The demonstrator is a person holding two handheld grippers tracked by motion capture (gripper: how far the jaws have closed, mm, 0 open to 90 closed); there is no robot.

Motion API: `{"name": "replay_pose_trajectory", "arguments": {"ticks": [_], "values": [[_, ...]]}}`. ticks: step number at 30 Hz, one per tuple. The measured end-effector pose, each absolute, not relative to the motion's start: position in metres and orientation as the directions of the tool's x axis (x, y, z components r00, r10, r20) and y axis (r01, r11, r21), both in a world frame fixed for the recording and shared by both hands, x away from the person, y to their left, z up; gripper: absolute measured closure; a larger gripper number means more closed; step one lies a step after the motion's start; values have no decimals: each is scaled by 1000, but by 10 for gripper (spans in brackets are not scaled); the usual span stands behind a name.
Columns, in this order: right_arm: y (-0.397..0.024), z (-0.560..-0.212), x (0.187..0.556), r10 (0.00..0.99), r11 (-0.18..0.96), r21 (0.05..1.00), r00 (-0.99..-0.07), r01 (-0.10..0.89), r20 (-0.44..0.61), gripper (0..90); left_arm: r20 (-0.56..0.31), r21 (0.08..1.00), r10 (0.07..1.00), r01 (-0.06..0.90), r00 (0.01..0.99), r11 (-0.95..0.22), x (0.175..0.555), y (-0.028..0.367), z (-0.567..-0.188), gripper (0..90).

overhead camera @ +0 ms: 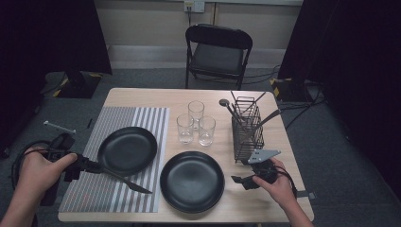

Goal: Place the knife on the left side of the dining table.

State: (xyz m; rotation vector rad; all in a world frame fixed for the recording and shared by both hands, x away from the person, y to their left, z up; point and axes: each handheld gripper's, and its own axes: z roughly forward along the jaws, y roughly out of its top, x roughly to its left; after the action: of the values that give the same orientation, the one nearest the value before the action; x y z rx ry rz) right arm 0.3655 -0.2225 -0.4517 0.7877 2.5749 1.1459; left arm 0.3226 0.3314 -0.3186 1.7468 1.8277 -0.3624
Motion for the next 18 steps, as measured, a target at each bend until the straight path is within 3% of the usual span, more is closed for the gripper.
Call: {"name": "replay_pose_trajectory", "arguments": {"ticks": [18], "values": [[-192, -443, 370, 495, 580, 731, -869, 359, 33, 208, -555, 180, 831, 981, 40, 74, 330, 333, -318, 827]]}}
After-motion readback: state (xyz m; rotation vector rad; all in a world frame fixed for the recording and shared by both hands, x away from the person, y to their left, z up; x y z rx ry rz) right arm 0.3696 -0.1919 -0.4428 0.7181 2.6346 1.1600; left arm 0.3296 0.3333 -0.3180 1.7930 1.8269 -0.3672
